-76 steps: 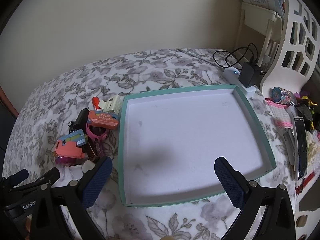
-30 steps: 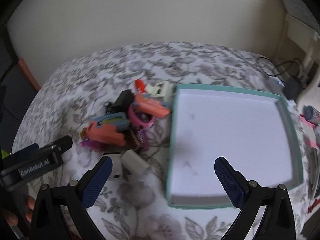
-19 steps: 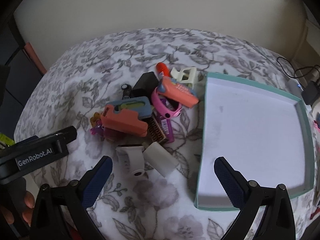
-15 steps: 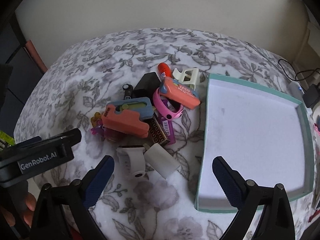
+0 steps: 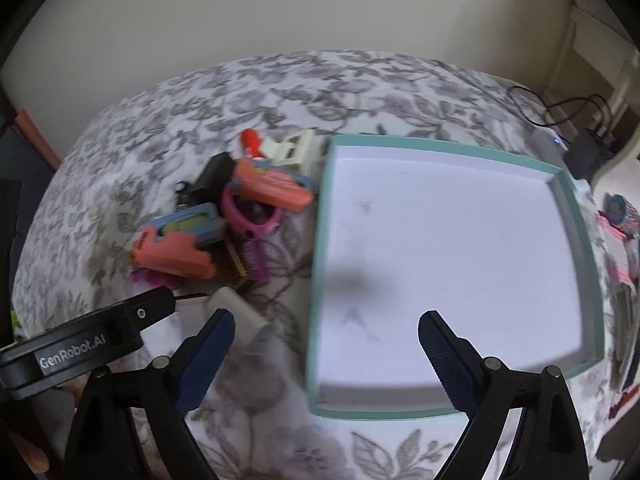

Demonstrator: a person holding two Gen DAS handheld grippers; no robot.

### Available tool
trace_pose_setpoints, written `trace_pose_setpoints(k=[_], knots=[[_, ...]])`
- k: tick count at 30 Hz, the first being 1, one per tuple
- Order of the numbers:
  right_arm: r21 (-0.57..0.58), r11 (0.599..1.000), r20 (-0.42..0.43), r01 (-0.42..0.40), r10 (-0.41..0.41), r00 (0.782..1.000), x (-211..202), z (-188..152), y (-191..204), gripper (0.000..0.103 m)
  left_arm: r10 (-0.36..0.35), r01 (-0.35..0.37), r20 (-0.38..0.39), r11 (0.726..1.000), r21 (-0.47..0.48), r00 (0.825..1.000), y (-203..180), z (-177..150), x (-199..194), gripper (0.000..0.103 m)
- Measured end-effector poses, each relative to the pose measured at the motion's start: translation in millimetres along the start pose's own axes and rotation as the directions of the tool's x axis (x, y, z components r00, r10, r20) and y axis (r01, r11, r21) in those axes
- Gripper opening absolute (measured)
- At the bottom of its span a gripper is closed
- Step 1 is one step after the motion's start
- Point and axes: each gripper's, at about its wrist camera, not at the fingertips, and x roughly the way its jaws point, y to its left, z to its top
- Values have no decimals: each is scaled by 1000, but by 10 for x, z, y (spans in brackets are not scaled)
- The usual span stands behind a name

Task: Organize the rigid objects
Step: 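Grasp the white watch band with the left tool while the right tool approaches the white plug, then grasp the white power plug with the right tool while the left tool holds the watch band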

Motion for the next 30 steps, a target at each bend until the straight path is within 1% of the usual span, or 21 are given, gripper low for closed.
trace_pose_setpoints(k=[2, 5, 6, 7, 8, 12, 15, 17, 18, 19, 20, 22, 25, 28, 30], knots=[[20, 999, -6, 25, -24, 1000, 10, 2, -67, 95, -11, 10, -13, 1000, -14, 1000, -2, 5, 41, 100], [57, 998, -10, 23, -22, 1000, 2, 13, -165, 95, -8, 8, -28, 1000, -18, 1000, -13, -3, 102, 99], [71, 997, -7, 26, -25, 1000, -8, 18, -201, 95, -10, 10, -34, 1000, -18, 999, -23, -2, 126, 97], [78, 997, -6, 27, -27, 1000, -12, 19, -218, 95, -24, 23, -43, 1000, -21, 999, -36, 0, 151, 92], [84, 996, -6, 28, -27, 1000, -11, 22, -231, 95, -56, 54, -51, 998, -30, 997, -54, -1, 177, 87], [100, 994, -11, 33, -32, 999, -8, 17, -265, 94, -114, 109, -74, 992, -64, 991, -90, -4, 253, 83], [103, 994, -10, 32, -31, 999, -5, 27, -269, 94, -166, 159, -78, 983, -92, 983, -99, -24, 273, 74], [100, 994, -7, 32, -32, 999, -11, 27, -261, 94, -217, 207, -87, 972, -113, 972, -87, -49, 286, 63], [98, 995, -6, 33, -33, 999, -13, 28, -254, 94, -249, 237, -92, 963, -128, 964, -87, -65, 301, 60], [95, 995, -5, 34, -34, 999, -14, 29, -249, 94, -255, 240, -102, 962, -133, 962, -87, -87, 314, 55], [95, 995, -6, 35, -35, 999, -14, 28, -245, 94, -253, 238, -117, 963, -130, 960, -95, -141, 351, 55], [97, 995, -8, 35, -34, 999, -12, 30, -246, 94, -263, 246, -133, 960, -133, 956, -126, -138, 377, 54], [99, 995, -7, 33, -32, 999, -13, 30, -249, 94, -262, 246, -127, 961, -129, 957, -145, -145, 370, 54], [91, 996, -1, 24, -24, 1000, -15, 34, -230, 94, -271, 252, -128, 957, -147, 954, -112, -151, 369, 54], [76, 997, 4, 16, -16, 1000, -16, 36, -184, 94, -264, 244, -123, 957, -159, 957, -51, -147, 350, 54]])
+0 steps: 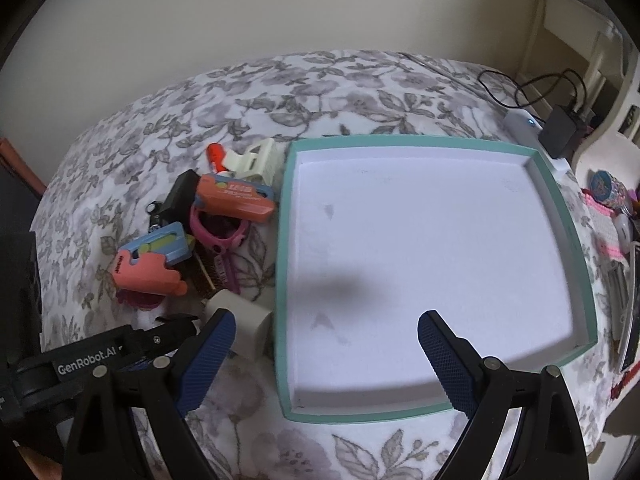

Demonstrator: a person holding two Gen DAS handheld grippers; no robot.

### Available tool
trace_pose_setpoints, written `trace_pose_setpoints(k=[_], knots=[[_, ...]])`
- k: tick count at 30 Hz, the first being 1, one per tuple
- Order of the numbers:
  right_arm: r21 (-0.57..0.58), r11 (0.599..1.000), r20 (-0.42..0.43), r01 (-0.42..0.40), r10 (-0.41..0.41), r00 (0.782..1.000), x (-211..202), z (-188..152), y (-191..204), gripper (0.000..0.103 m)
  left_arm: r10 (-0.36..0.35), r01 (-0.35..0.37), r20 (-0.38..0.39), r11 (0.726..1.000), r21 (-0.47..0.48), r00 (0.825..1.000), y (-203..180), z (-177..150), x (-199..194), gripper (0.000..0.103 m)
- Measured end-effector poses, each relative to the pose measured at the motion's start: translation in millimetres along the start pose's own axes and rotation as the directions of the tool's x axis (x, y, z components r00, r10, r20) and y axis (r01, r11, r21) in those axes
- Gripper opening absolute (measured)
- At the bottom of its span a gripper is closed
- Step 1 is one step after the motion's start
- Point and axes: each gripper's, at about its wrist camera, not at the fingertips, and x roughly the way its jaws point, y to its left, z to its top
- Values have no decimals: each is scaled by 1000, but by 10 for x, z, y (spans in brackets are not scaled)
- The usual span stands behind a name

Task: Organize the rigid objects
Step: 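Grasp the white power plug with the right tool while the left tool holds the watch band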

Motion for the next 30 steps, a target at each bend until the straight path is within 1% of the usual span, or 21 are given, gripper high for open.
trace_pose_setpoints(k=[3, 4, 5, 6, 7, 9, 11, 12, 13, 15, 18, 19, 22, 25, 28, 30], knots=[[-40, 999, -1, -24, 24, 1000, 16, -5, 115, 94, 68, -68, 28, 998, -1, 997, 63, 28, -92, 54], [-54, 998, -4, -38, 38, 999, 27, -7, 162, 94, 81, -81, 33, 997, -4, 996, 89, 36, -113, 54], [-69, 996, -7, -55, 54, 999, 39, -12, 209, 92, 89, -89, 37, 996, -9, 995, 111, 52, -119, 54], [-78, 995, -10, -63, 63, 998, 49, -16, 239, 88, 104, -103, 44, 995, -13, 994, 126, 58, -134, 54], [-93, 993, -17, -73, 72, 997, 63, -28, 281, 85, 126, -125, 53, 992, -14, 991, 139, 65, -155, 54], [-128, 989, -24, -78, 75, 997, 95, -51, 360, 83, 173, -173, 77, 985, -16, 982, 179, 71, -218, 54], [-152, 985, -30, -78, 74, 997, 123, -65, 416, 79, 207, -206, 99, 978, -23, 973, 231, 84, -288, 54], [-160, 984, -34, -83, 79, 996, 132, -76, 442, 75, 215, -214, 105, 977, -28, 971, 244, 95, -307, 54], [-168, 981, -39, -96, 91, 995, 143, -79, 468, 72, 220, -218, 110, 975, -35, 969, 269, 104, -328, 54], [-184, 977, -40, -113, 107, 993, 150, -83, 514, 71, 224, -219, 115, 974, -53, 968, 377, 109, -416, 54], [-209, 971, -44, -116, 109, 993, 176, -97, 585, 67, 217, -210, 118, 975, -68, 969, 470, 127, -471, 54], [-217, 970, -50, -112, 104, 993, 200, -101, 609, 65, 217, -210, 119, 975, -69, 969, 465, 141, -468, 54], [-236, 967, -71, -93, 78, 994, 297, -113, 655, 63, 216, -209, 123, 976, -66, 969, 519, 97, -539, 54], [-265, 963, -50, -42, 30, 998, 329, -104, 693, 63, 220, -213, 123, 975, -65, 968, 549, 56, -593, 54], [-252, 968, -63, -9, -7, 998, 406, -89, 672, 63, 223, -215, 124, 974, -74, 967, 510, 63, -590, 54], [-226, 974, -98, -16, -6, 995, 493, -90, 624, 63, 223, -214, 127, 974, -79, 967, 512, 95, -560, 54]])
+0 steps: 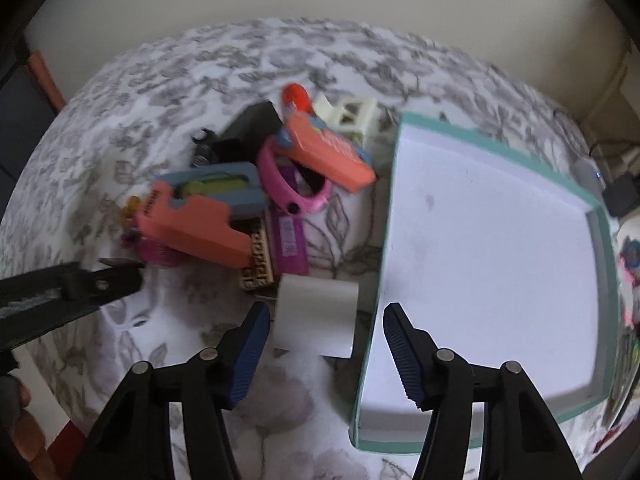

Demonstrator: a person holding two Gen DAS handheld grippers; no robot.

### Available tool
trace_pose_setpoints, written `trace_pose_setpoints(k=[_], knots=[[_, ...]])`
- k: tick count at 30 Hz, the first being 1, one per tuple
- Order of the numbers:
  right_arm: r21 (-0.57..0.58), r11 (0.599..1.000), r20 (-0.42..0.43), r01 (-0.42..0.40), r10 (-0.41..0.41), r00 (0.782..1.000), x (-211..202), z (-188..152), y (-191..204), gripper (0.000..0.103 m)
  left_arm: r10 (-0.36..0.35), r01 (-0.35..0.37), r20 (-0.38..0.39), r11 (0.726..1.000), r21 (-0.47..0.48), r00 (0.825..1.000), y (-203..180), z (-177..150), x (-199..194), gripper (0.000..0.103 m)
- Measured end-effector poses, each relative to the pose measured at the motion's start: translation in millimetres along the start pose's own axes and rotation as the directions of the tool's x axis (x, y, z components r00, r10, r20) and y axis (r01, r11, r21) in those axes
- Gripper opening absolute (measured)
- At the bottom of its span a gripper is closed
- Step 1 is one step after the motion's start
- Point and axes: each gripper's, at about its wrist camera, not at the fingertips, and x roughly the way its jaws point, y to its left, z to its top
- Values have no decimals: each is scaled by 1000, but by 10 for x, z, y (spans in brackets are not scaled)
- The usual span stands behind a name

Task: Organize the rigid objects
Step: 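Grasp the white power plug with the right tool while the left tool holds the watch band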

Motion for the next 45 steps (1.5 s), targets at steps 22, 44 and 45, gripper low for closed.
trace_pose_setpoints(k=[22, 44, 45], knots=[[-53, 989, 61, -139, 143, 988, -88, 79, 102, 62, -11, 11, 6, 999, -32, 1000, 80, -17, -29, 54], [-60, 997, 117, -50, 57, 992, 7, 120, 73, 60, -32, 32, -16, 999, -44, 999, 44, -7, 48, 54], [-59, 997, 116, -49, 55, 992, 22, 126, 73, 60, -32, 31, -18, 999, -42, 999, 40, -8, 53, 54]])
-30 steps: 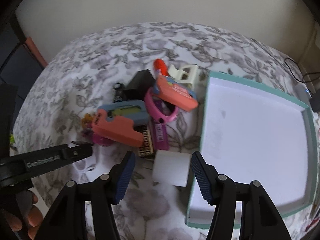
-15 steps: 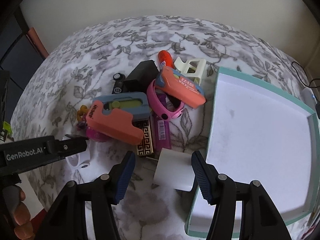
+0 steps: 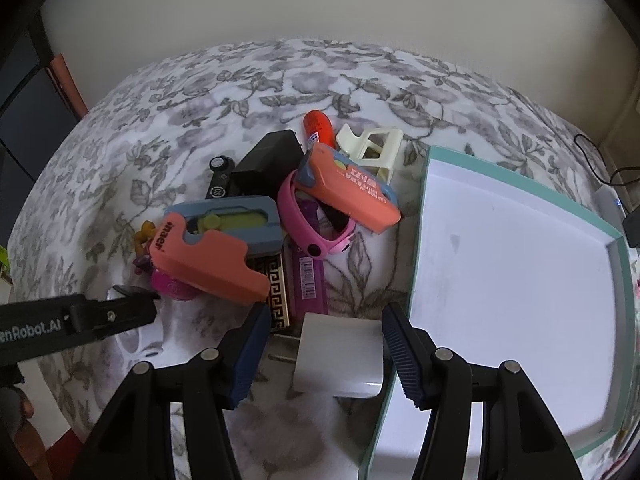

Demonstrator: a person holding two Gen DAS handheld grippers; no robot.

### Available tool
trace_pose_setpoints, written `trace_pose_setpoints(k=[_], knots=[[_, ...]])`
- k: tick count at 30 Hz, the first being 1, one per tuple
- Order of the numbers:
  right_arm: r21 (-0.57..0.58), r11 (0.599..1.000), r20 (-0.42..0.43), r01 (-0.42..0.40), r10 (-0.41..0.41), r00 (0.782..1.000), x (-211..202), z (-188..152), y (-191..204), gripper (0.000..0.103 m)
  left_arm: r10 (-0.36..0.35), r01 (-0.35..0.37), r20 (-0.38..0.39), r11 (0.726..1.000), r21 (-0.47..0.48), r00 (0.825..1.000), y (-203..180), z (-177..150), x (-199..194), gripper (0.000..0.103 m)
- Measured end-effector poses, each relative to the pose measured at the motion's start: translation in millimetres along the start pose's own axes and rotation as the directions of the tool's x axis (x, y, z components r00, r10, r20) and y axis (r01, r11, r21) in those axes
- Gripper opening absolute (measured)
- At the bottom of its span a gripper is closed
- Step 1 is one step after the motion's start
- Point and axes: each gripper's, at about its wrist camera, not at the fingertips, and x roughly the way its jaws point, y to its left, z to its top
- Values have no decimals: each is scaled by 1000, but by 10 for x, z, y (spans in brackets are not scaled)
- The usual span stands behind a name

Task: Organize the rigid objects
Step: 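Grasp the white power plug with the right tool while the left tool holds the watch band, then carry the watch band with the left tool while the right tool carries the plug over the tray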

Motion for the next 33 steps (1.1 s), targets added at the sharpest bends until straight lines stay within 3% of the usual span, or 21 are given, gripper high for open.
trace_pose_setpoints(k=[5, 15, 28, 33], knots=[[-15, 1000, -7, 4, -4, 1000, 42, 10, 25, 60, 4, -4, -11, 1000, -1, 1000, 3, 7, 41, 54], [3, 998, -85, -60, 60, 995, -22, -131, 63, 60, 10, -10, -15, 1000, 3, 1000, -38, 22, 69, 54], [-111, 993, -110, 32, -44, 993, -24, -267, 249, 60, 20, -20, -22, 999, 28, 1000, -120, -12, 141, 54], [-59, 998, -115, 27, -33, 993, -49, -241, 182, 60, 13, -13, -12, 999, 31, 1000, -146, -3, 114, 54]])
